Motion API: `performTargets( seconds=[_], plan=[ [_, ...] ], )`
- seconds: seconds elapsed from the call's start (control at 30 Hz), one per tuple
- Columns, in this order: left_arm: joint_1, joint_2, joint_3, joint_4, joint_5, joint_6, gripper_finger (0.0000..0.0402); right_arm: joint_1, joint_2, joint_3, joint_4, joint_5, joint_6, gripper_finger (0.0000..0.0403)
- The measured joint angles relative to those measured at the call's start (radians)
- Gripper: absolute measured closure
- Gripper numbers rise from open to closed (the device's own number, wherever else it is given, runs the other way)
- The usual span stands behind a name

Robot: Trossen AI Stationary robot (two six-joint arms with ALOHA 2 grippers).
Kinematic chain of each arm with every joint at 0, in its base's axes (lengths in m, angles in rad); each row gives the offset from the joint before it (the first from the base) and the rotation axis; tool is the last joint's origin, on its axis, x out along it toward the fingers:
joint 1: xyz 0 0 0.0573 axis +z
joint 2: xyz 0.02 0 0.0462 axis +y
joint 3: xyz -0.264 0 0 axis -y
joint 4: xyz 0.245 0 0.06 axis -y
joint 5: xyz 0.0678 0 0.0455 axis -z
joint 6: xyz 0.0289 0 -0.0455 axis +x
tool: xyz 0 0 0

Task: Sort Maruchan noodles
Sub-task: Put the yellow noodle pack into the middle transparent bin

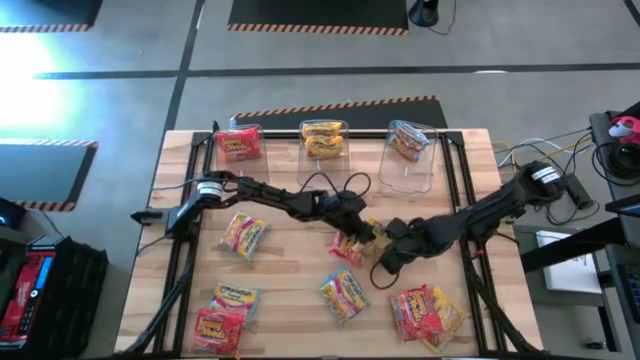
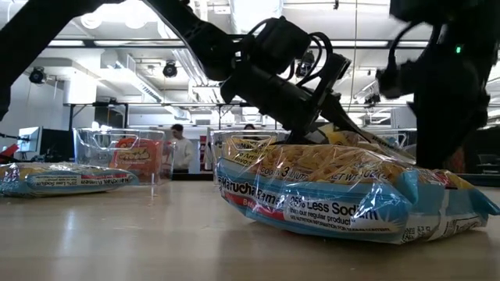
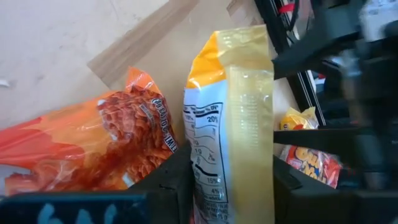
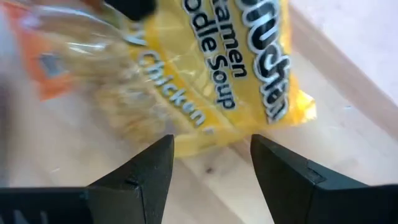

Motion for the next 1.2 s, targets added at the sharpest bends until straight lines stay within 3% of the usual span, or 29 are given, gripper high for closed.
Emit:
performTargets(
  seconds=[0.23,0.57,0.73,0.97,1.2],
  plan=[
    [0.021,-0.004,0.0,0.013,0.006,0.02,0.0295,0.0,-0.197,0.0,0.0,0.058,0.013,0.02],
    [0.062,-0.123,0.001,0.005,0.001,0.146,0.0296,0.0,-0.354,0.0,0.064,0.165,0.003,0.02],
    [0.111,-0.189,0.001,-0.118,-0.058,0.237,0.0301,0.0,-0.394,0.0,0.14,0.216,-0.045,0.02],
    [0.181,-0.275,0.001,-0.183,-0.064,0.335,0.03,0.0,-0.403,0.002,0.184,0.251,-0.08,0.02],
    [0.246,-0.375,0.0,-0.261,-0.066,0.439,0.03,0.0,-0.4,0.002,0.206,0.425,-0.062,0.02]
  ],
)
